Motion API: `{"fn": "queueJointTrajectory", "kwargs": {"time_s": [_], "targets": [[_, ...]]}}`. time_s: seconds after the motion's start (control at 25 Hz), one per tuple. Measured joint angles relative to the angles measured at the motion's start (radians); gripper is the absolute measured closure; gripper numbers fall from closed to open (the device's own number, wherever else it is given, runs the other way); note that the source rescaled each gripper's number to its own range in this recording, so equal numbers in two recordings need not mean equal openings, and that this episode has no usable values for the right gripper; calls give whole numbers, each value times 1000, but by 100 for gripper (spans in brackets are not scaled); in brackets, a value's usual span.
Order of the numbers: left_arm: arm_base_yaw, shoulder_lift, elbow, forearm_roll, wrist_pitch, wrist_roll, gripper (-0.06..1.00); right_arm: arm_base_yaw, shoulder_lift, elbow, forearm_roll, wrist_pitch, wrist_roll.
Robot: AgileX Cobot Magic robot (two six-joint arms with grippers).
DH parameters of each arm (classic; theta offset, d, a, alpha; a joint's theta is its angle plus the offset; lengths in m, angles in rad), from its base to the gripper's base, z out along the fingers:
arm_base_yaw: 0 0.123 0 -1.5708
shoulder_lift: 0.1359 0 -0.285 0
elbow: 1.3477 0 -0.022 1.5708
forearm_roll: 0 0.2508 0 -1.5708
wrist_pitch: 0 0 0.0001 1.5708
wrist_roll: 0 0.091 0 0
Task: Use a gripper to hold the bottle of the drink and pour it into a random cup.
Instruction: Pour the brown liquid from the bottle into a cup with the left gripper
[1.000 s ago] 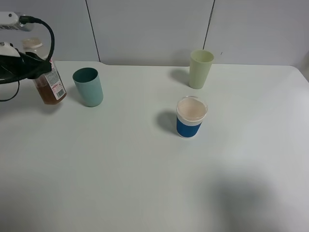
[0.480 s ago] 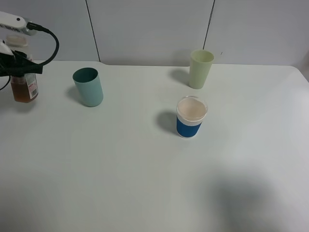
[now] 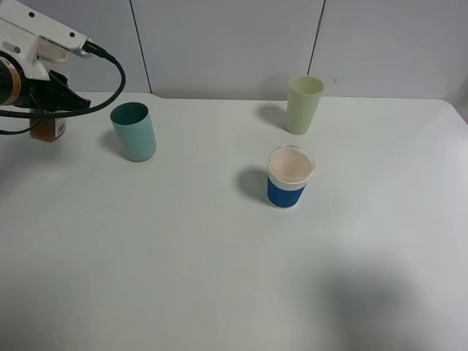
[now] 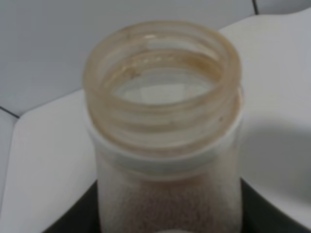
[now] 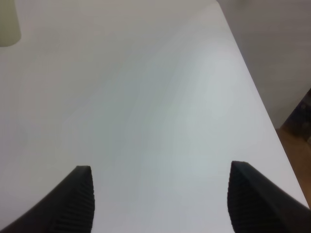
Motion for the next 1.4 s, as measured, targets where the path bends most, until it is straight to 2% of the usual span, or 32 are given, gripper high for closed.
{"fn": "queueJointTrajectory", "kwargs": {"time_s": [0.36, 0.64, 0.92, 1.12, 1.4], "targets": [[-136, 0, 0, 1, 156, 0, 94, 0, 0, 0, 0, 0, 0], [-210, 62, 0, 1, 269, 38, 94, 0, 0, 0, 0, 0, 0], [-257, 148, -14, -1, 327, 70, 94, 0, 0, 0, 0, 0, 0], [-288, 199, -62, 0, 339, 151, 94, 0, 0, 0, 0, 0, 0], [-289, 256, -94, 0, 386, 235, 94, 0, 0, 0, 0, 0, 0]]}}
